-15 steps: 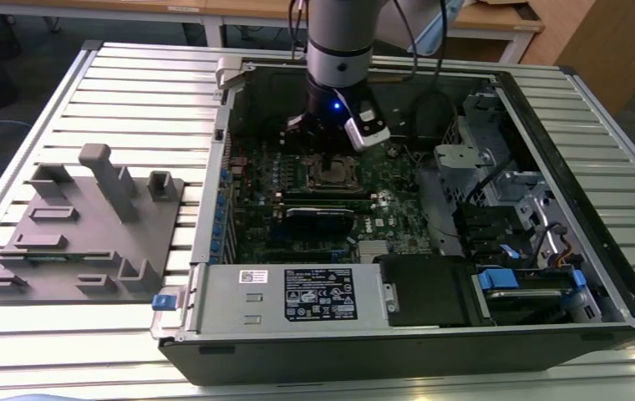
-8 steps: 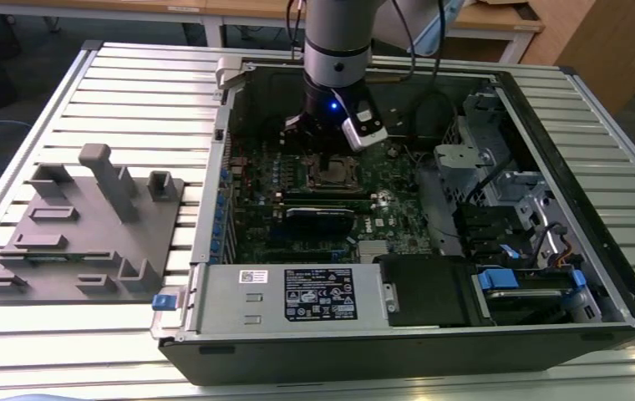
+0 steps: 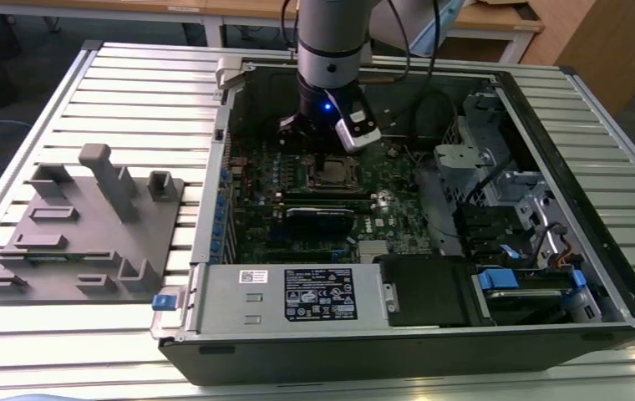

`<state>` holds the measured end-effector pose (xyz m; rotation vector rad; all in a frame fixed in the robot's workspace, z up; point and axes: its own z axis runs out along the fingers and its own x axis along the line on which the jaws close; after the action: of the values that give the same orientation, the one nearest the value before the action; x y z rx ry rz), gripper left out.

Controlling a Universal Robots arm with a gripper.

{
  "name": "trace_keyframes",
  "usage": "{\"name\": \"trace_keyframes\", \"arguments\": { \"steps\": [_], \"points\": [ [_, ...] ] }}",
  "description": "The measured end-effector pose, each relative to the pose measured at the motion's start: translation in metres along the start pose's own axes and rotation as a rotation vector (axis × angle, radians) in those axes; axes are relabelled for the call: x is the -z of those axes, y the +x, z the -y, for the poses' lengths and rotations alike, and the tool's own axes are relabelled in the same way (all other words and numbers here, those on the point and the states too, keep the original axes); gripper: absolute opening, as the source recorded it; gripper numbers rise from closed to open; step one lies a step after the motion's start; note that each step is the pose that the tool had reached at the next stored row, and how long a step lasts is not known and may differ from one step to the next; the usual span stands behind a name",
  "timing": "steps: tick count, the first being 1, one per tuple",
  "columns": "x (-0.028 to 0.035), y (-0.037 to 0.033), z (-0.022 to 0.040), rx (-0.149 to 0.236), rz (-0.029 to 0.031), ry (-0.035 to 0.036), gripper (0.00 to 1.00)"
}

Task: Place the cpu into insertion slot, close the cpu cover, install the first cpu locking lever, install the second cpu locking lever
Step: 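Close the cpu cover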

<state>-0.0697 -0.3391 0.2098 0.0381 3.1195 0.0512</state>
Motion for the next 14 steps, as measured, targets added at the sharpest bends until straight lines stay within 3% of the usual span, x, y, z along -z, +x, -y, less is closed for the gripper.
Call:
{"name": "trace_keyframes", "arguments": {
  "steps": [14],
  "points": [
    [-0.0068, 0.0062, 0.0004, 0.000, -0.0002, 0.0002, 0.11]
  ]
}}
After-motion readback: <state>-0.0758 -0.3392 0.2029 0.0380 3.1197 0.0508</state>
